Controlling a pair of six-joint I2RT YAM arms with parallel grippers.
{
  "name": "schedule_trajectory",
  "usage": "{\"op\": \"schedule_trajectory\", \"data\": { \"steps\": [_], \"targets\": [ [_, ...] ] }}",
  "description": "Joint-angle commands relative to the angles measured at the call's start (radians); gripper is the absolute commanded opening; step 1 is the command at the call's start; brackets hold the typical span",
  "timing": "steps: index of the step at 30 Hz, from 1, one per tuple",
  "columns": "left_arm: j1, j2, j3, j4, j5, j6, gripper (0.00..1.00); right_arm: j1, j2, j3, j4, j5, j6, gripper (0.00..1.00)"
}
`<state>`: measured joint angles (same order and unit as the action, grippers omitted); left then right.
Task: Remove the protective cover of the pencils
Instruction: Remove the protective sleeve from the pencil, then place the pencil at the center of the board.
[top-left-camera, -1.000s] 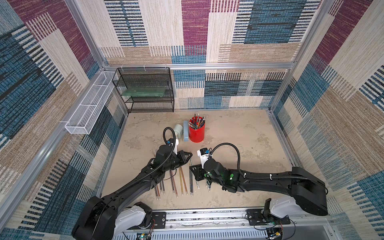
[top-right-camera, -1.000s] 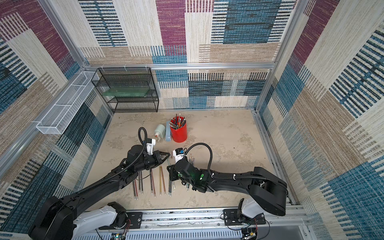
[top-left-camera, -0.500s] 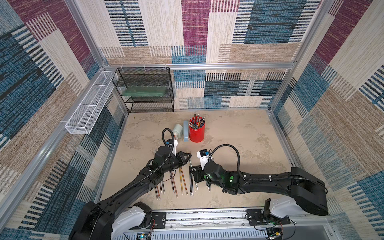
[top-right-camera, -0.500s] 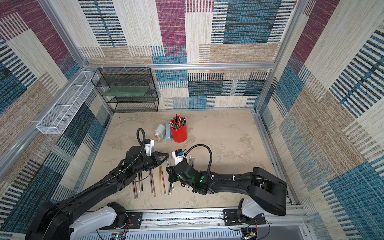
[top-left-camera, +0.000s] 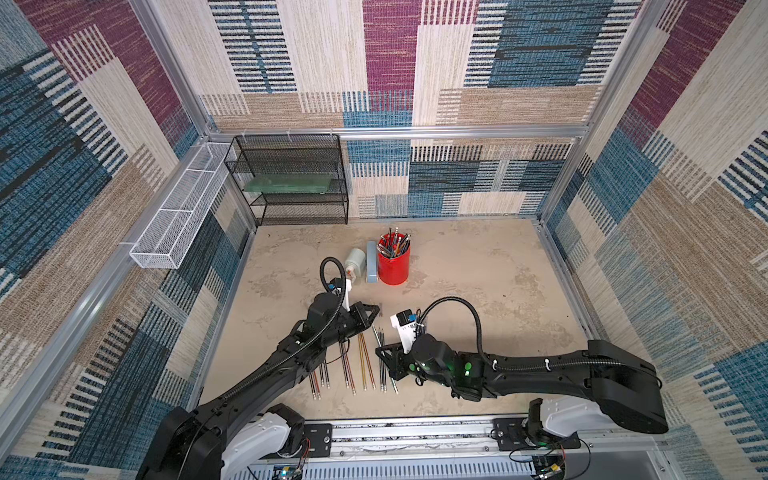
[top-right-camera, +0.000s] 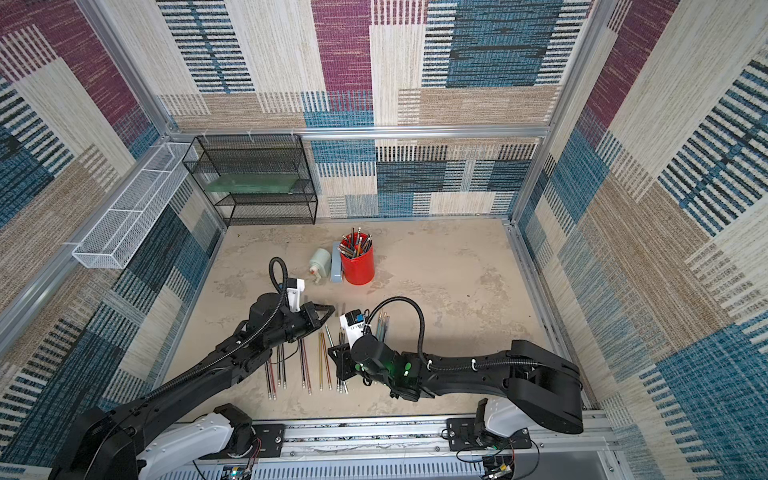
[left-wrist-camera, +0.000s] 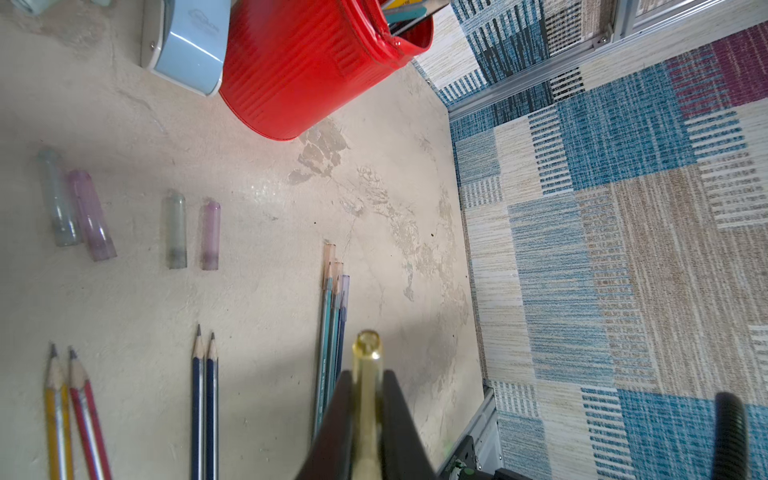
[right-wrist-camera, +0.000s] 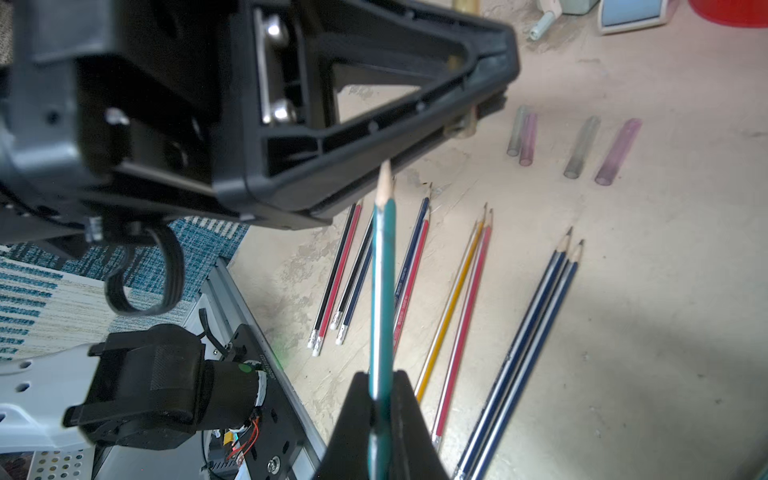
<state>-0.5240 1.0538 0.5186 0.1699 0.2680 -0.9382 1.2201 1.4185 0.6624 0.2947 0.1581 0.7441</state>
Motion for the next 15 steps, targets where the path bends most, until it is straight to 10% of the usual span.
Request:
{"op": "schedule_trajectory", "data": {
  "steps": [1, 15],
  "targets": [
    [0.002, 0.001, -0.002, 0.003, -0.033, 0.032, 0.0, 0.0, -0.011, -0.013, 0.034, 0.028, 0.018, 0.0],
    [0.004, -0.049, 0.006, -0.127, -0.172, 0.08, 0.0, -0.016, 0.014, -0.001, -0.194, 0.223, 0.239, 0.0]
  ]
}}
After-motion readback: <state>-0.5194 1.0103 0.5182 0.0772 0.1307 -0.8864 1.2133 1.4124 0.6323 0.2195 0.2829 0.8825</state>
